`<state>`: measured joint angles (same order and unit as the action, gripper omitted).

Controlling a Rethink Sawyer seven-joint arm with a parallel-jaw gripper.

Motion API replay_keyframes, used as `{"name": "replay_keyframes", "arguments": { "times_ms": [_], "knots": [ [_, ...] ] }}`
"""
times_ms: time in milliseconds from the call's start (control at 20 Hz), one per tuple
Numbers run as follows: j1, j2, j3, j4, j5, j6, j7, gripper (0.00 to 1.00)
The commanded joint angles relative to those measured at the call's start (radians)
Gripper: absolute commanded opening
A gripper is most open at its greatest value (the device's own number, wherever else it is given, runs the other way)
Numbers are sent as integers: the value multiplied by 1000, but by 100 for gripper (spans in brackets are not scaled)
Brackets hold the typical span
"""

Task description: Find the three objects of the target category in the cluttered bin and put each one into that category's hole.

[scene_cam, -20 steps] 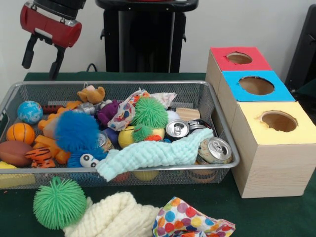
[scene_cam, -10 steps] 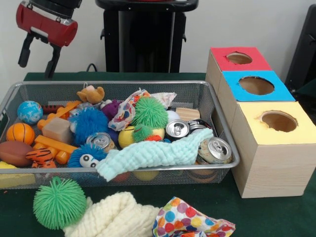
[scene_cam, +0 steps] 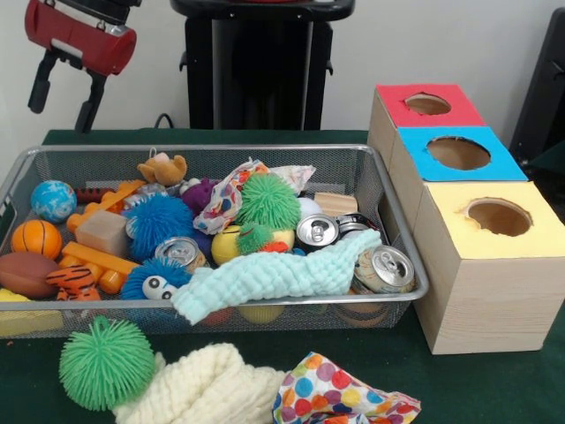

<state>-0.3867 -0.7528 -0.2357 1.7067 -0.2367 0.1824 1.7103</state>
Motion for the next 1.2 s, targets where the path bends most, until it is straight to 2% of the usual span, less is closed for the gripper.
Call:
{"name": "replay_keyframes", "arguments": {
  "times_ms": [50,250,550,650,800,950,1050,1150,1200],
  "knots": [
    [0,16,59,82,-41,-27,105,100],
    [25,37,86,98,4,-39,157,100],
    [40,56,109,82,19,-29,158,100],
    [25,53,121,87,19,-32,154,100],
    [-29,47,191,115,36,-9,136,100],
    [-72,53,241,138,34,-43,142,100],
    [-74,74,235,132,18,-65,144,100],
    [-45,124,182,107,-2,-97,160,100],
    [-60,155,191,99,-21,-146,157,100]
  ]
}}
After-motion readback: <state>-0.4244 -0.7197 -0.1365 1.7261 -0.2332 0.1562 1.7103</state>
